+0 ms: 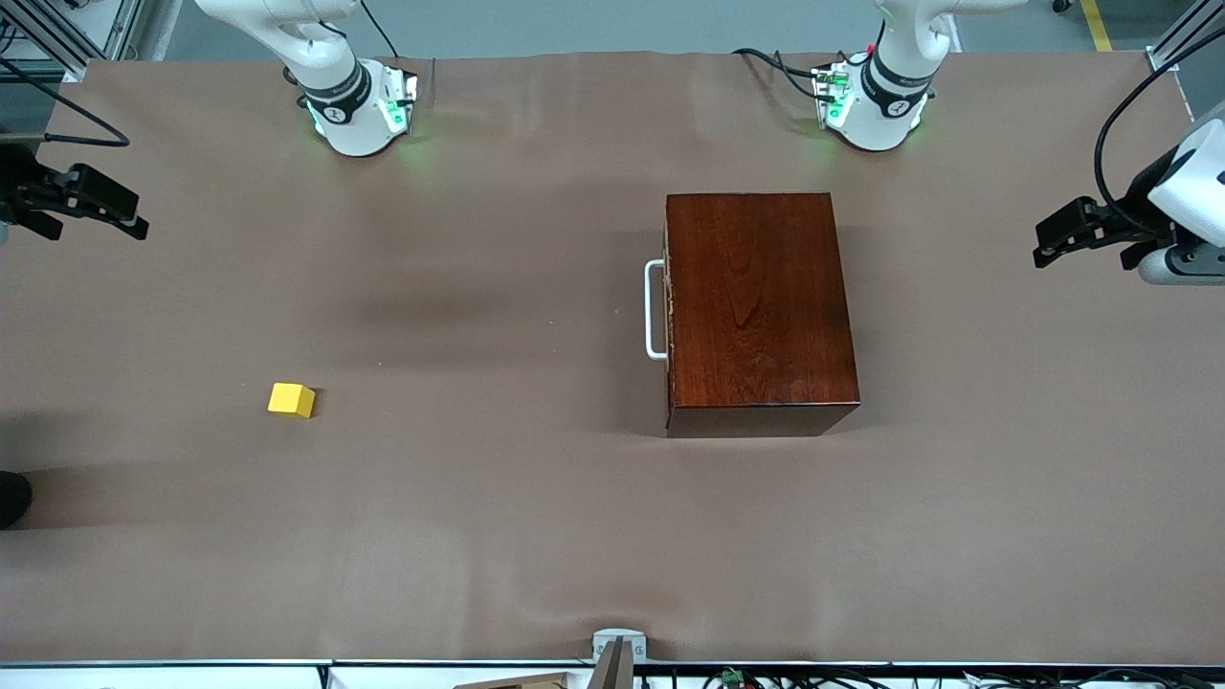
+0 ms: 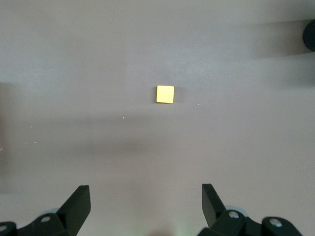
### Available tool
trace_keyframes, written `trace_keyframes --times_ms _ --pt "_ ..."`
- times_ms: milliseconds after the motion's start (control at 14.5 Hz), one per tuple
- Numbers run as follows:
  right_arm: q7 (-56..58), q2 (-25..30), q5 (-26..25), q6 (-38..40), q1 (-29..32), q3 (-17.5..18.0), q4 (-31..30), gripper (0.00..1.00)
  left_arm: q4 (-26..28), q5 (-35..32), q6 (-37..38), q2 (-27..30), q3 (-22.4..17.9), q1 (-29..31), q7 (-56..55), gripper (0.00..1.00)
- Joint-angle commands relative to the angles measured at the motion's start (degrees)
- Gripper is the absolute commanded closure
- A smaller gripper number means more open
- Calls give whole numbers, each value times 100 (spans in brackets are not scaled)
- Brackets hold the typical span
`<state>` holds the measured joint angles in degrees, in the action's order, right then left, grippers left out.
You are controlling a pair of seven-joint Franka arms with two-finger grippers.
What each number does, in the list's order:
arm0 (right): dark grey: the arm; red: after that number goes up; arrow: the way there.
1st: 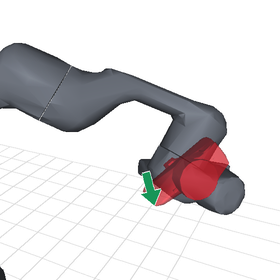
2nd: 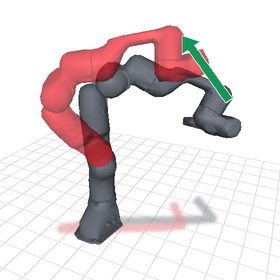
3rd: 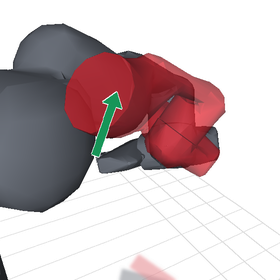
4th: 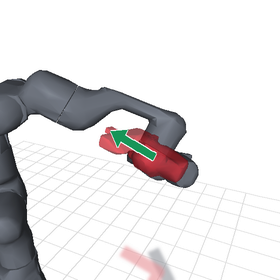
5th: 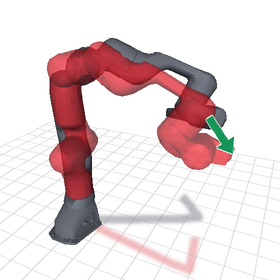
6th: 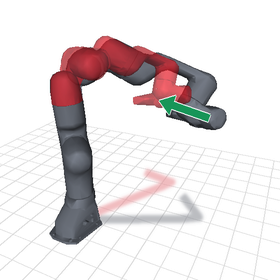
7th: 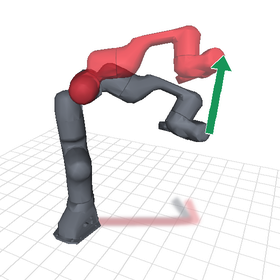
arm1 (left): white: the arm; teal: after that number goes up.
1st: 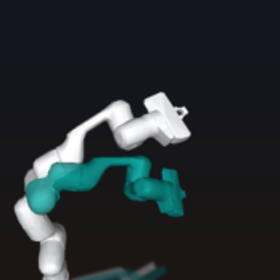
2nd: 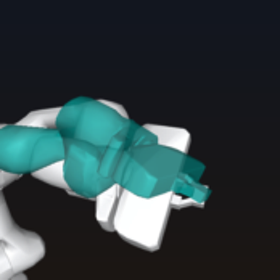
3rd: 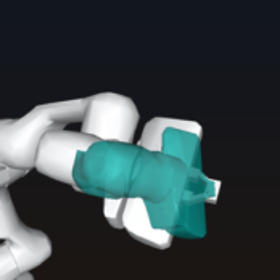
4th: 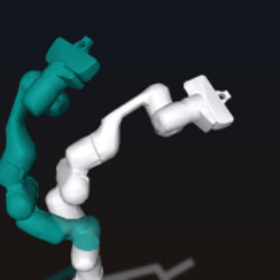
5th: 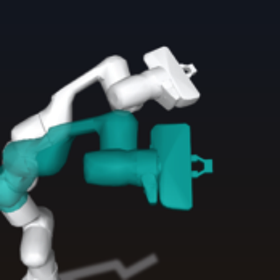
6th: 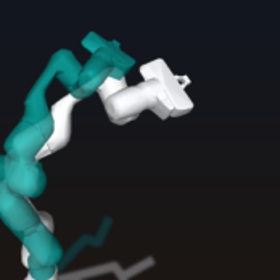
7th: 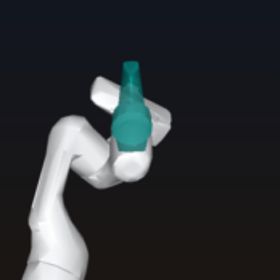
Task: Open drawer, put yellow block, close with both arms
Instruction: 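Move the left gripper over the box toward the white drawer handle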
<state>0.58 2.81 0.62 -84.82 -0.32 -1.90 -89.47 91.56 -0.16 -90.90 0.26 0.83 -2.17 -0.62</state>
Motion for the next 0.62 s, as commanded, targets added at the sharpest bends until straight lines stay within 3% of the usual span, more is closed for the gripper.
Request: trace_keyframes --times_ms 0,550 --pt "-67 53 -98 18 40 41 35 0 -112 33 28 -53 -13 15 -26 0" --pt "-67 44 -98 18 49 41 35 0 -130 42 28 -61 -4 -38 -43 0"
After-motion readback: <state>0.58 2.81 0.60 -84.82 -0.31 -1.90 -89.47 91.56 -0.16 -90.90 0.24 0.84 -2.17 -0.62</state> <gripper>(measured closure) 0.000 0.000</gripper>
